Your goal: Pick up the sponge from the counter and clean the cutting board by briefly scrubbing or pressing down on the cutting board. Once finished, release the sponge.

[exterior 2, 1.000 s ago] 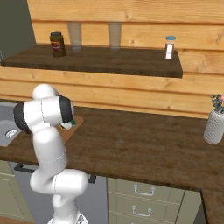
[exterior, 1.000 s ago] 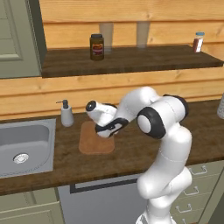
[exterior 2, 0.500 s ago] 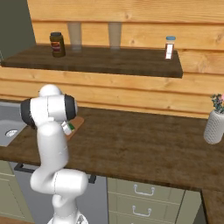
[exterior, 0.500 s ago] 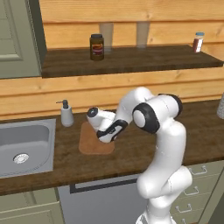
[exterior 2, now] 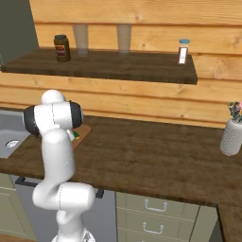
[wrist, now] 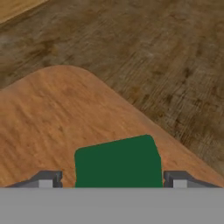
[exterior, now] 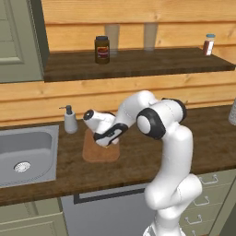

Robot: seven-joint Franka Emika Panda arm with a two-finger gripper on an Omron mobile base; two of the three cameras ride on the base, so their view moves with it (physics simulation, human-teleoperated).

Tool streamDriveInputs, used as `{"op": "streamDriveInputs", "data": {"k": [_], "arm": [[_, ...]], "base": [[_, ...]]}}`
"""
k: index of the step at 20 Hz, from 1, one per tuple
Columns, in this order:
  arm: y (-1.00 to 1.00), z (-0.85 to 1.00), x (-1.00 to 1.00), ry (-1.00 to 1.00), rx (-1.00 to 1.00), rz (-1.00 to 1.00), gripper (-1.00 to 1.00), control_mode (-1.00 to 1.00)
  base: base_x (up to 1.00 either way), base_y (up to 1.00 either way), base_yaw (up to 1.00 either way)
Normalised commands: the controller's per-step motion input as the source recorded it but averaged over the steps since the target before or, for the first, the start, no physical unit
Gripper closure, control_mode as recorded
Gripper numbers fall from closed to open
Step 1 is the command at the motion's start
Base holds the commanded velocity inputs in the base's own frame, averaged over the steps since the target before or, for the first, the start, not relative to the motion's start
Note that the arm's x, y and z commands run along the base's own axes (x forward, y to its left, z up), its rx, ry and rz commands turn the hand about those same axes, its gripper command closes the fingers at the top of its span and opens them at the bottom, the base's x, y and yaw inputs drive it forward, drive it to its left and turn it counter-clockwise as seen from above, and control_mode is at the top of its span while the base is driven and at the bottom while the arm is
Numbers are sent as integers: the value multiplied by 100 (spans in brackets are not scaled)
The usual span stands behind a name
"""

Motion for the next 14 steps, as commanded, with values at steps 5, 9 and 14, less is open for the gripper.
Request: {"op": "streamDriveInputs", "data": {"k": [5,9,14], "arm": [[-2,6,-1,-2,0,3,-100,-100],[-12,28,-44,-18,0,10,-100,-100],[-30,60,-88,-23,3,11,-100,-100]], "base": [[0,0,0],[0,0,0],[0,0,0]]}}
